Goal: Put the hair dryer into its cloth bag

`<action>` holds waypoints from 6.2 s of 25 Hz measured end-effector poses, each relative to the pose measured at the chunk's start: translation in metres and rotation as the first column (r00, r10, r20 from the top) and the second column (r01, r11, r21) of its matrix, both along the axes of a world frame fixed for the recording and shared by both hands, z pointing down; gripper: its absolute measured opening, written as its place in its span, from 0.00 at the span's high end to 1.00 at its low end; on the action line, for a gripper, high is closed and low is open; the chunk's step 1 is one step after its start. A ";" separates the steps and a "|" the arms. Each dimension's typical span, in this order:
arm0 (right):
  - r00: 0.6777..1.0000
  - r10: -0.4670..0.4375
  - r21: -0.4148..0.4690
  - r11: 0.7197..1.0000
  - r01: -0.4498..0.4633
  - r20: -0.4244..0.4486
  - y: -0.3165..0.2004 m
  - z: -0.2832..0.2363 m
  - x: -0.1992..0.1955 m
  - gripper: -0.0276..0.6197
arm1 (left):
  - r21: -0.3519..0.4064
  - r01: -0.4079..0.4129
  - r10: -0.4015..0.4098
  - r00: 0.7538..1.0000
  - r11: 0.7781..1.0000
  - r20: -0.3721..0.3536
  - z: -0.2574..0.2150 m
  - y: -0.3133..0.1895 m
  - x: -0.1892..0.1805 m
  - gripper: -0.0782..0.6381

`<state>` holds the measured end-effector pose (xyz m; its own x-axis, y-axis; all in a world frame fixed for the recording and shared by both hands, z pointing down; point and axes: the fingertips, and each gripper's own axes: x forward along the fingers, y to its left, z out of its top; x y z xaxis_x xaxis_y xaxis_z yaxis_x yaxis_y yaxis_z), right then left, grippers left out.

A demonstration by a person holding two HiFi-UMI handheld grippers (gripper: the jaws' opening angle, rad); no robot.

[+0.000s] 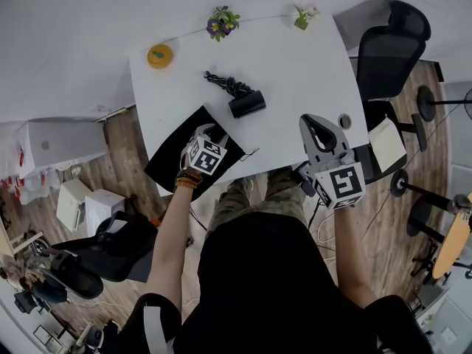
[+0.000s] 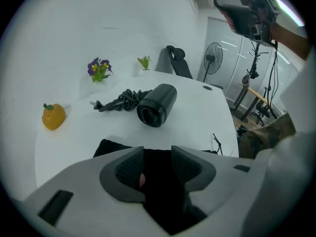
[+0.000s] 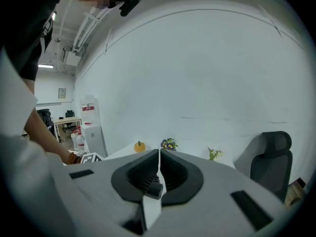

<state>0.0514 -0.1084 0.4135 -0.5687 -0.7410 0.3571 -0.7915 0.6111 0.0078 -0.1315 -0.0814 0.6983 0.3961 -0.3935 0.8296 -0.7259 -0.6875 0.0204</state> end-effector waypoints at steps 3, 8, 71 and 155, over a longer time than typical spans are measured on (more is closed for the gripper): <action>1.000 0.002 -0.003 1.000 -0.002 -0.001 -0.001 0.000 -0.001 0.91 | -0.037 -0.013 0.013 1.000 0.999 -0.003 0.009 0.005 0.004 0.64; 0.999 0.022 0.002 1.000 -0.023 0.034 -0.009 -0.006 0.000 0.91 | -0.068 -0.004 0.005 1.000 0.998 0.021 0.024 0.008 0.004 0.65; 0.944 -0.250 -0.557 0.763 0.328 0.213 0.001 0.171 -0.123 0.90 | 0.357 -0.246 0.327 0.927 0.901 -0.186 -0.194 0.060 0.005 0.81; 0.864 -0.481 -0.629 0.720 0.293 -0.149 -0.126 0.273 -0.144 0.57 | 0.150 0.030 -0.005 0.986 0.988 -0.165 -0.121 0.048 0.032 0.81</action>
